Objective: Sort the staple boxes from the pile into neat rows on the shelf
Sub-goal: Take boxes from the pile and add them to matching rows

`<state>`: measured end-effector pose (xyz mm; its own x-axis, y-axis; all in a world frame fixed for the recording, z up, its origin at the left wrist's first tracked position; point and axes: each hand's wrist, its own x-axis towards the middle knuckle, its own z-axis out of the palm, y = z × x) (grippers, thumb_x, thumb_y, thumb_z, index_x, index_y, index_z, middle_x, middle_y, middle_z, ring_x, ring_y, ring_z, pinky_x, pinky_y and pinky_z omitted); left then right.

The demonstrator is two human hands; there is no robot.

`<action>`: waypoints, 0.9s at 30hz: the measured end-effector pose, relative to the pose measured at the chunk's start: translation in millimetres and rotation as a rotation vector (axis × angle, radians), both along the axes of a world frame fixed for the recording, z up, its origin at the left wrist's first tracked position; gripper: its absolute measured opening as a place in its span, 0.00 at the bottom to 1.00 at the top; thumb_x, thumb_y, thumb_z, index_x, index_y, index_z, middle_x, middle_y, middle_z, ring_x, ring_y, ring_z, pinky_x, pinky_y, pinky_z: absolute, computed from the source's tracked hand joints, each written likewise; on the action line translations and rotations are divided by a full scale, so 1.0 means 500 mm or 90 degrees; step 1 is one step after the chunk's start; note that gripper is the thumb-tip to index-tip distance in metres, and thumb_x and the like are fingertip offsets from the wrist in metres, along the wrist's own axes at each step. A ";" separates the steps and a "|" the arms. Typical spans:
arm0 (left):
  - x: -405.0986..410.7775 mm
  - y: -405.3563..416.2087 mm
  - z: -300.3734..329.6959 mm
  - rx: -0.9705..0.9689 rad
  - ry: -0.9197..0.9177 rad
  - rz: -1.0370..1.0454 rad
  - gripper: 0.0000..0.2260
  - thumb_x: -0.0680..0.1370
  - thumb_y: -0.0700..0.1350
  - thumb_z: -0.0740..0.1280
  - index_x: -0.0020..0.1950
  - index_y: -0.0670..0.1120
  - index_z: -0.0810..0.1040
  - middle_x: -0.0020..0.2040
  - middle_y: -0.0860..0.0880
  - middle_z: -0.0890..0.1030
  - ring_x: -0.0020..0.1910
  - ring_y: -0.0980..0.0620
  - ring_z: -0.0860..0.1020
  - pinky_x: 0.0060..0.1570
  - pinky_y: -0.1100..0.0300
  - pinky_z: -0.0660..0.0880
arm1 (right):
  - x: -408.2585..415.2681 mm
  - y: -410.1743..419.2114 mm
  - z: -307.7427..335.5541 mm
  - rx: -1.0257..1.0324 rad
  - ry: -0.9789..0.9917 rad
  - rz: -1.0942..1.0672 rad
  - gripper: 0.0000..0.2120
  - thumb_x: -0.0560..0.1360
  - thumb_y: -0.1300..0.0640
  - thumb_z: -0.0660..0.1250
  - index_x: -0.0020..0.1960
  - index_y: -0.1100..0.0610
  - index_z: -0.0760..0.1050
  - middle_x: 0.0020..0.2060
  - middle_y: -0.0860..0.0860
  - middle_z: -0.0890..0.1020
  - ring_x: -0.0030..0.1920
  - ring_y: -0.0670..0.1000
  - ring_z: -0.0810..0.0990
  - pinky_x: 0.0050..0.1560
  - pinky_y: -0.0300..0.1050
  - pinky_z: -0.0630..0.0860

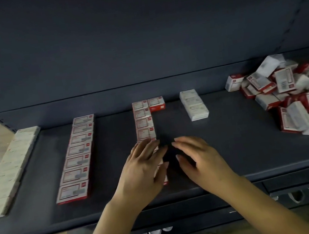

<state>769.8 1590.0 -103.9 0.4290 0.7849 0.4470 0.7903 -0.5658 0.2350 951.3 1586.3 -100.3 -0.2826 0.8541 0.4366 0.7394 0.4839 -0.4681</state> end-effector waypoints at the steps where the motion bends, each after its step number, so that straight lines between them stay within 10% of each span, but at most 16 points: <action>1: 0.028 0.004 -0.001 -0.004 -0.012 -0.003 0.18 0.75 0.50 0.59 0.59 0.44 0.79 0.59 0.46 0.79 0.62 0.43 0.75 0.56 0.48 0.75 | 0.027 0.002 -0.003 0.000 -0.002 -0.006 0.19 0.74 0.53 0.57 0.55 0.61 0.79 0.53 0.54 0.81 0.54 0.51 0.78 0.56 0.34 0.70; 16: 0.454 0.073 -0.040 0.043 -0.087 -0.151 0.16 0.74 0.47 0.59 0.54 0.43 0.81 0.55 0.45 0.81 0.56 0.43 0.78 0.53 0.49 0.77 | 0.457 0.025 -0.028 0.068 0.006 -0.227 0.16 0.71 0.58 0.59 0.52 0.65 0.79 0.47 0.59 0.81 0.47 0.56 0.78 0.52 0.34 0.67; 27: 0.602 0.153 -0.029 -0.077 -0.004 -0.175 0.13 0.72 0.43 0.63 0.51 0.40 0.82 0.49 0.43 0.81 0.52 0.40 0.78 0.52 0.46 0.74 | 0.582 0.108 -0.002 -0.057 0.047 -0.490 0.24 0.73 0.51 0.68 0.65 0.61 0.70 0.58 0.61 0.72 0.57 0.62 0.72 0.52 0.54 0.73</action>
<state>1070.5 1666.5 -118.7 0.6310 0.6869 0.3607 0.6094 -0.7265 0.3174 1242.3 1640.0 -101.1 0.4314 0.8311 0.3511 0.8172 -0.1950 -0.5424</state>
